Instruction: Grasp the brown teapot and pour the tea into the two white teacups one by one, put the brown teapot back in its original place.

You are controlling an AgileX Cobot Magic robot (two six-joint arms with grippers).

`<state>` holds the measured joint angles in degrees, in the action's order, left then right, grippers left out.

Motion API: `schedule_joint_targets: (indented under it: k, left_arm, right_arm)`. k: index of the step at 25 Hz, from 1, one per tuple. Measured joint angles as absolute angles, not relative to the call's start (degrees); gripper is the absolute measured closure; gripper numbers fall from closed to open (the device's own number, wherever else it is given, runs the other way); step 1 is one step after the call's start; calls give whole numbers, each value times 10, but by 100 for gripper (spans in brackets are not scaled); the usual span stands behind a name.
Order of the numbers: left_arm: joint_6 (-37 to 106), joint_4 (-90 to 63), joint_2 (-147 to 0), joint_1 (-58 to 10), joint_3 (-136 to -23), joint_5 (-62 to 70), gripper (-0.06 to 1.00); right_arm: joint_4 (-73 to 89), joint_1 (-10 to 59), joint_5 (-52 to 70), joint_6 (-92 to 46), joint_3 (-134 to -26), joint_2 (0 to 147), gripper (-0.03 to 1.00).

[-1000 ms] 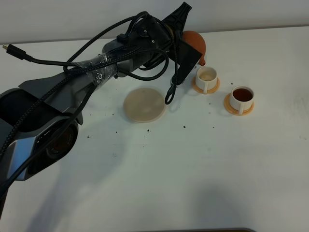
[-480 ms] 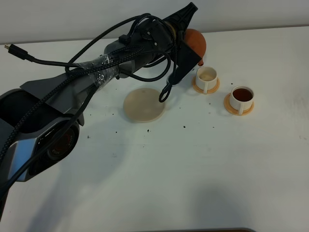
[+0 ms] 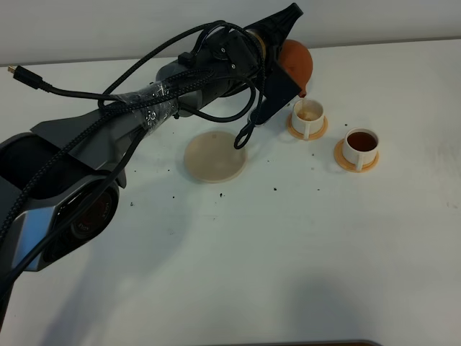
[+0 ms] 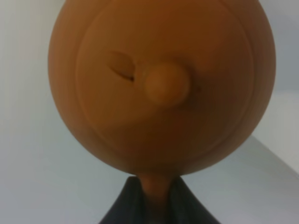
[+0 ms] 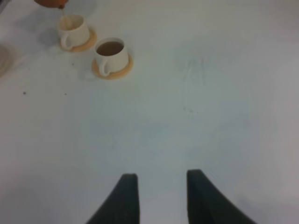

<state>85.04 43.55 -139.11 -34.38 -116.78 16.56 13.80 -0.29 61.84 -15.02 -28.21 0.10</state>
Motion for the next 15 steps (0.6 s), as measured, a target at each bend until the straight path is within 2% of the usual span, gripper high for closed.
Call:
schedule_joint_targets:
  k: [15]
  left_arm:
    - [917, 450, -1391, -344, -1168, 139, 83]
  right_arm:
    - [139, -3, 618, -150, -282, 1, 73]
